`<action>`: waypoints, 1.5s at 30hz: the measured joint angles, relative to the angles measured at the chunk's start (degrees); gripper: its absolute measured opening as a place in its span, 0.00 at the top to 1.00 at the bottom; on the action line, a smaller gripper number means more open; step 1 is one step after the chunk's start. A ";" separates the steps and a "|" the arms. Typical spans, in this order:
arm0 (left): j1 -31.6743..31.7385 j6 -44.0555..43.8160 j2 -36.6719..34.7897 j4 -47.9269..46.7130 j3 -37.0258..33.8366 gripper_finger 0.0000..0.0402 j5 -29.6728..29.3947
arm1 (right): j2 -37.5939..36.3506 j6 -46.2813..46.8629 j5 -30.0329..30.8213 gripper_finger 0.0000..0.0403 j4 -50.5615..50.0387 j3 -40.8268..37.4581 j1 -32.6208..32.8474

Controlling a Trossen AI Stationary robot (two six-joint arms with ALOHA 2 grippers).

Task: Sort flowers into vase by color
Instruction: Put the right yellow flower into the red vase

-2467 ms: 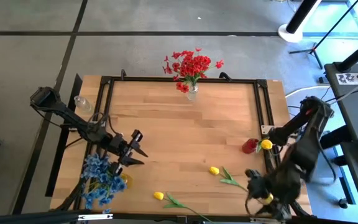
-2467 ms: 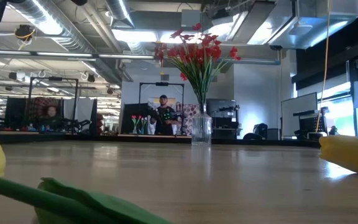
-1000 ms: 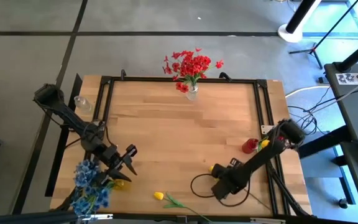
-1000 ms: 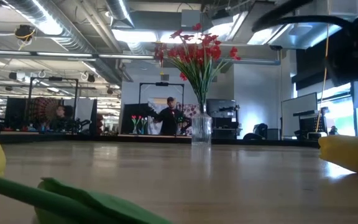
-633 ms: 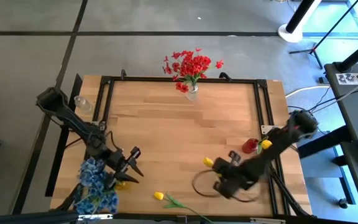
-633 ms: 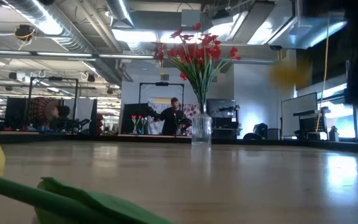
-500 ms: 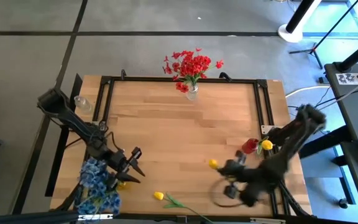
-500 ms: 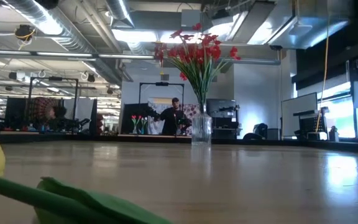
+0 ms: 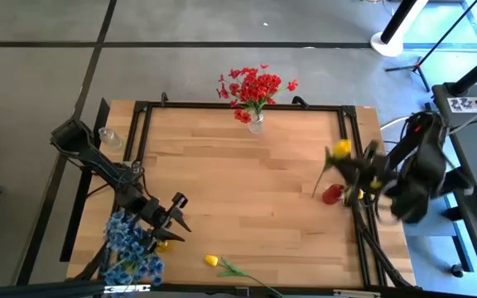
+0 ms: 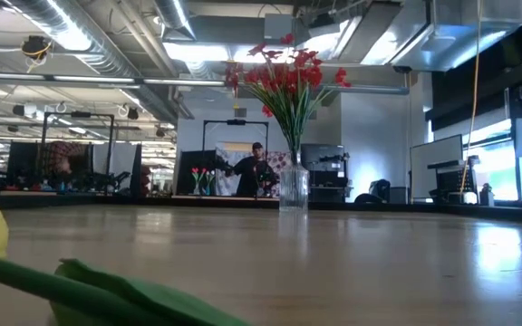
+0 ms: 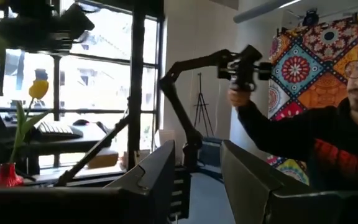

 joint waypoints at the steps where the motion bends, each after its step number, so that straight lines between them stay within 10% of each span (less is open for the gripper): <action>1: 0.00 0.11 0.00 0.11 0.00 0.69 0.00 | -1.82 -2.76 0.00 0.99 -0.93 0.00 -1.25; 13: -0.07 -4.87 0.00 -1.69 0.00 0.69 3.98 | -16.65 -1.47 -12.75 1.00 -18.70 0.00 -0.43; 37: -1.09 -3.02 -0.02 -1.49 0.00 0.69 3.06 | -17.50 9.98 -10.98 1.00 -26.90 -8.75 9.55; 45: -1.09 -3.30 -0.02 -1.47 0.00 0.69 3.06 | -17.41 11.44 -22.57 0.95 -26.81 -9.09 9.55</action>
